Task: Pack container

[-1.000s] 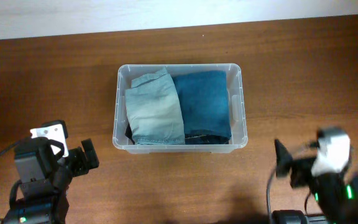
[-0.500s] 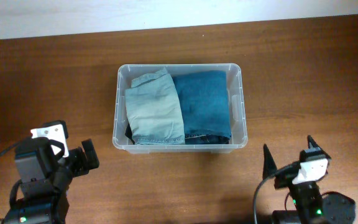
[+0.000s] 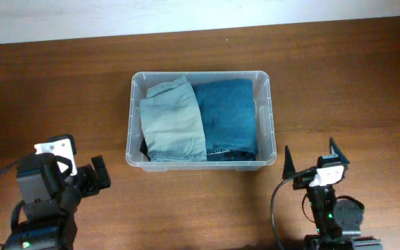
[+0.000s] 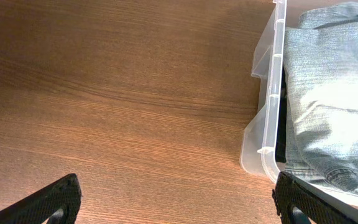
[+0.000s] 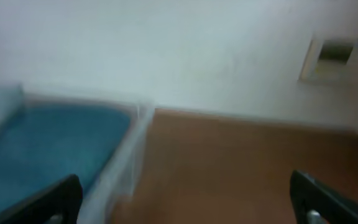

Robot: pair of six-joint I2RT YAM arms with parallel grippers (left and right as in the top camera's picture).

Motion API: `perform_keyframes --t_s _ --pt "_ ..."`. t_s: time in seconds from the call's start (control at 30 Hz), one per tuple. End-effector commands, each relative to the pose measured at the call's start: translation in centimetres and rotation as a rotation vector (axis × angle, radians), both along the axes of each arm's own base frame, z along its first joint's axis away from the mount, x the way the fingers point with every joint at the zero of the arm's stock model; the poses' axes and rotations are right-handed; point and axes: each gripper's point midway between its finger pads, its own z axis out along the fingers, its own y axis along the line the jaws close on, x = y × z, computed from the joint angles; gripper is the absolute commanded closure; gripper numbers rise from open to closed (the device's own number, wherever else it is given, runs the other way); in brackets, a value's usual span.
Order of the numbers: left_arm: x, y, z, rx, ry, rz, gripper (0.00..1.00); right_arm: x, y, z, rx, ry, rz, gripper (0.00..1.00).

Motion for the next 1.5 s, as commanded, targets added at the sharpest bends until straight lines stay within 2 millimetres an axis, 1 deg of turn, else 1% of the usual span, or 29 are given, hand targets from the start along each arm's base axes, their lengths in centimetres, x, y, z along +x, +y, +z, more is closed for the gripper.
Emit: perform_keyframes --t_s 0.0,0.8,0.87,1.0,1.1,1.2,1.23,1.33,1.4,1.43,1.47 --pt "0.1 -0.2 0.1 -0.011 -0.008 -0.007 0.01 0.1 -0.5 -1.0 0.001 0.028 -0.029 0.01" --pt "0.1 -0.2 0.1 -0.011 -0.006 -0.007 0.01 0.0 -0.5 -1.1 0.002 0.035 -0.029 0.01" --pt "0.0 -0.6 0.2 -0.010 -0.014 -0.023 0.01 0.0 -0.5 -1.1 0.002 0.035 -0.029 0.01" --pt "-0.6 -1.3 1.4 -0.004 -0.067 -0.050 0.01 0.0 -0.5 -1.1 0.002 0.035 -0.029 0.01" --pt "-1.7 -1.5 2.1 0.013 -0.117 -0.059 0.01 0.0 -0.5 -1.1 0.002 0.035 -0.029 0.02" --pt "-2.9 -2.5 1.4 0.007 -0.151 -0.100 0.01 0.0 -0.5 -1.1 0.002 0.035 -0.029 0.01" --pt "-3.1 -3.1 0.7 0.008 -0.192 -0.129 0.01 0.0 -0.5 -1.1 0.002 0.035 -0.029 0.01" --pt "-2.7 -3.9 -0.2 0.012 -0.299 -0.164 0.00 0.0 -0.5 -1.1 0.002 0.035 -0.029 0.02" --pt "-2.2 -4.2 -0.5 0.014 -0.382 -0.181 0.01 0.0 -0.5 -1.1 0.002 0.035 -0.029 0.01" --pt "-1.7 -4.5 -0.8 0.016 -0.462 -0.192 0.01 0.0 -0.5 -1.1 0.002 0.035 -0.029 0.01" --pt "-1.5 -4.7 -0.9 0.016 -0.499 -0.198 0.01 0.0 -0.5 -1.1 0.002 0.035 -0.029 0.01"
